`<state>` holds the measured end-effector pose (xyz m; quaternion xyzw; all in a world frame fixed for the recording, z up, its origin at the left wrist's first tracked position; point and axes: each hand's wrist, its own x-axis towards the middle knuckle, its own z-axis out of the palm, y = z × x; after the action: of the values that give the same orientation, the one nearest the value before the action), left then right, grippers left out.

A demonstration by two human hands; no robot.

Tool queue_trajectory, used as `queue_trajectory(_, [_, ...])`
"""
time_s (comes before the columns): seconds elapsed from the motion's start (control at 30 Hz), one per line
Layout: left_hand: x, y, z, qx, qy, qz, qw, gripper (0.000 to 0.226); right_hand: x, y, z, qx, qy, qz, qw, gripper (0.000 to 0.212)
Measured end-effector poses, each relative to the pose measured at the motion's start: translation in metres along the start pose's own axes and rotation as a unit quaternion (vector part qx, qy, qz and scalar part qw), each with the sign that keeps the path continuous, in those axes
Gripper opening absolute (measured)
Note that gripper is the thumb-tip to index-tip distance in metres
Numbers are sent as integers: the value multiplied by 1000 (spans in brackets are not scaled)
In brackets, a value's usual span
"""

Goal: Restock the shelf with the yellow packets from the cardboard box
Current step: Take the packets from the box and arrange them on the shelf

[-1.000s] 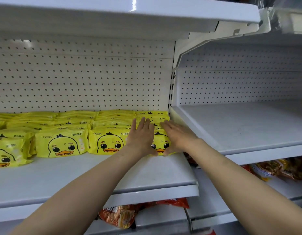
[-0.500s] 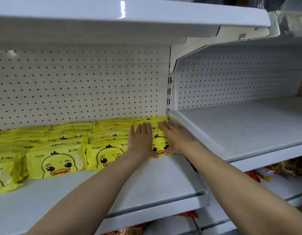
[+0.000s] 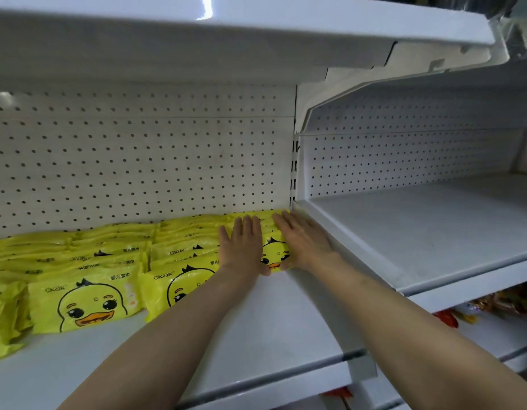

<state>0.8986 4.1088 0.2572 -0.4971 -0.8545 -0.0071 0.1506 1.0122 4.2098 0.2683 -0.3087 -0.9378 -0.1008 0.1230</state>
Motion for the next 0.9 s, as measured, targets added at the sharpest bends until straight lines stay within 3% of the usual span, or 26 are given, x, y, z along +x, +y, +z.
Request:
queue_trajectory(0.3, [-4,0,0,17,-3,-4,1000,133,7,2,-8,28,-70,-6,997,132])
queue_trajectory(0.67, [1,4,-6,39,-10,-21,999,135,9,-1,-4,19,-33,5,999,129])
queue_trajectory(0.9, [-18,-26,-24,-37,1,3,999,138,-2,4,-20,39,-73,-13,996,139])
